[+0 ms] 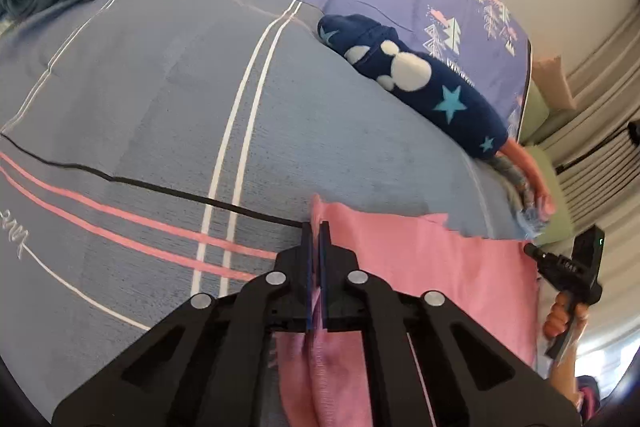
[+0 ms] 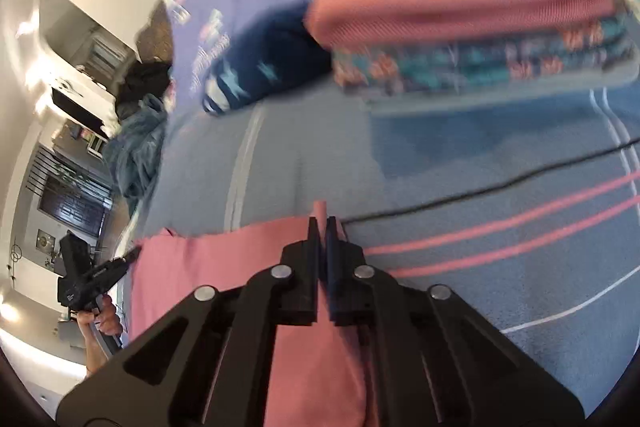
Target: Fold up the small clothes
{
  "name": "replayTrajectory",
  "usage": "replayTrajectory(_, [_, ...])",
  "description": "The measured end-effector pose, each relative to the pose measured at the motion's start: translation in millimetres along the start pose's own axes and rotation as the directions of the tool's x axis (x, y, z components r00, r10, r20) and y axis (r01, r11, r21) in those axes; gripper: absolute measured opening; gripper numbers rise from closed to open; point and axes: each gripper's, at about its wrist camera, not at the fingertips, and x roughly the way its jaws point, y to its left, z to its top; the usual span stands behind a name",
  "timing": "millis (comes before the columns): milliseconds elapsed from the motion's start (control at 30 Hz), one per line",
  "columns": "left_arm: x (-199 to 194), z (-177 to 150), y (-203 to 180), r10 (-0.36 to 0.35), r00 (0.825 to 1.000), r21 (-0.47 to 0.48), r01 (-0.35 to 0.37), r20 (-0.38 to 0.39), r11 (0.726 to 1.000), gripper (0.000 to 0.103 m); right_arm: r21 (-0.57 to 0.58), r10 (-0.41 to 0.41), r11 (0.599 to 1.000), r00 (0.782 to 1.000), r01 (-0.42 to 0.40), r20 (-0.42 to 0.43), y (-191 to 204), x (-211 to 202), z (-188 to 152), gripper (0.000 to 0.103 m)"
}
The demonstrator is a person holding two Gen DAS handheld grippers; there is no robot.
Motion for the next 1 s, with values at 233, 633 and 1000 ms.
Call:
replayTrajectory(233, [-64.8,-4.9,-33.3,-0.076,0.986,0.091,0.063,0.150,0.994,0.002,-0.081,0.029,0.997,0.970,-0.009,0.243,31.5,-105.2,-28.3,0.003])
replayTrajectory(633, [-27.5,20.5,-80.5,0.027,0.987,0.245,-0.065,0.156,0.967,0.002,-0.029,-0.090,0.995,0.974,0.098,0.206,6.6,-74.9,2.2,0.009])
replayTrajectory(1000, [-78.9,-38.4,-27.4,0.037,0.989,0.177,-0.062,0.144,0.982,0.041,0.002,-0.164,0.986,0.976,0.165,0.144,-18.4,-120.0,-113.3,0.035])
